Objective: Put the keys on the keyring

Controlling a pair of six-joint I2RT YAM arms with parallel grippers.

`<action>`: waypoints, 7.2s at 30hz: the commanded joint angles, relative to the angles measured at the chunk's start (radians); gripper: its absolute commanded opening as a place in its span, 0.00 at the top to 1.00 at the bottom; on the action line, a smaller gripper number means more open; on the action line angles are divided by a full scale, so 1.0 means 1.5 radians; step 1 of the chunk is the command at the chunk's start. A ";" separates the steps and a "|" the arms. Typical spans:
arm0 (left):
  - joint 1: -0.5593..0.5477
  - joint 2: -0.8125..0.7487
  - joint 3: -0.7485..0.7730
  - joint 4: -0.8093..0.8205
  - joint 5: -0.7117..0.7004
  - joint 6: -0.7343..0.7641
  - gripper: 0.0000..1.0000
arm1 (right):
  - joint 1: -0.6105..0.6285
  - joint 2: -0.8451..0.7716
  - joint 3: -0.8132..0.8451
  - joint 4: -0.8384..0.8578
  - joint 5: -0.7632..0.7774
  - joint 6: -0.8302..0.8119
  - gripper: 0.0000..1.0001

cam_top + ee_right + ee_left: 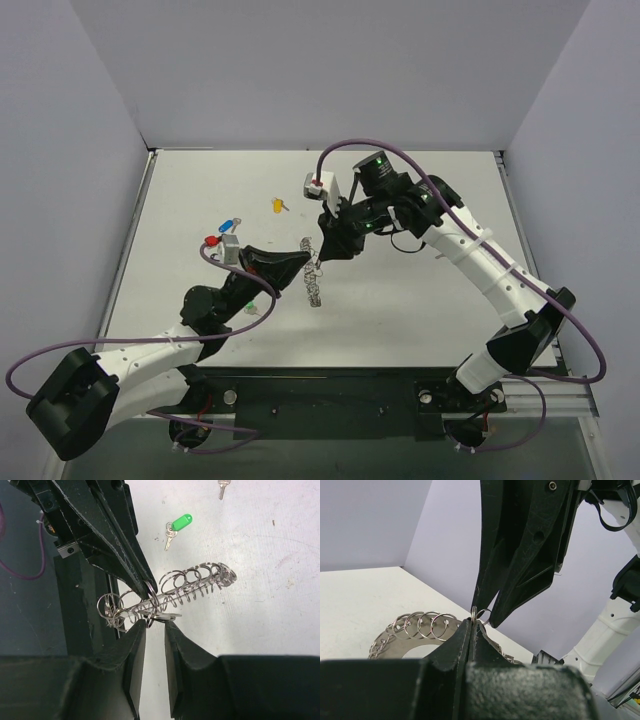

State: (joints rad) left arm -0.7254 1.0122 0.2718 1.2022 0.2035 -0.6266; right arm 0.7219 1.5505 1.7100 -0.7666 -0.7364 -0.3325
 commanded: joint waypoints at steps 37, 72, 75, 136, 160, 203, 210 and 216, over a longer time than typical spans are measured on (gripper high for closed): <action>0.024 0.043 -0.014 0.210 -0.018 -0.076 1.00 | 0.039 0.020 0.038 -0.034 -0.010 -0.064 0.79; 0.052 0.060 0.021 0.292 0.163 -0.091 1.00 | -0.010 0.040 -0.019 -0.067 -0.175 -0.243 0.75; 0.052 0.059 0.021 0.292 0.159 -0.090 1.00 | -0.008 0.040 -0.025 -0.067 -0.182 -0.239 0.82; -0.030 0.057 0.346 -0.672 0.281 0.504 0.62 | -0.003 0.034 0.005 -0.187 -0.041 -0.251 1.00; -0.021 -0.005 0.250 -0.490 0.197 0.372 1.00 | -0.021 0.009 0.003 -0.144 -0.073 -0.188 0.79; 0.012 0.117 0.107 0.296 -0.043 -0.098 1.00 | -0.054 0.006 -0.024 0.125 -0.025 0.109 0.82; 0.021 0.115 0.120 0.296 -0.024 -0.100 1.00 | -0.055 0.003 -0.042 0.162 -0.020 0.163 0.82; 0.023 0.116 0.118 0.295 -0.015 -0.106 1.00 | -0.056 0.007 -0.040 0.207 -0.055 0.199 0.93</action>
State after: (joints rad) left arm -0.6868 1.1946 0.3939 1.2537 0.1360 -0.7761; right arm 0.6357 1.5715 1.6562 -0.5465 -0.7532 -0.0929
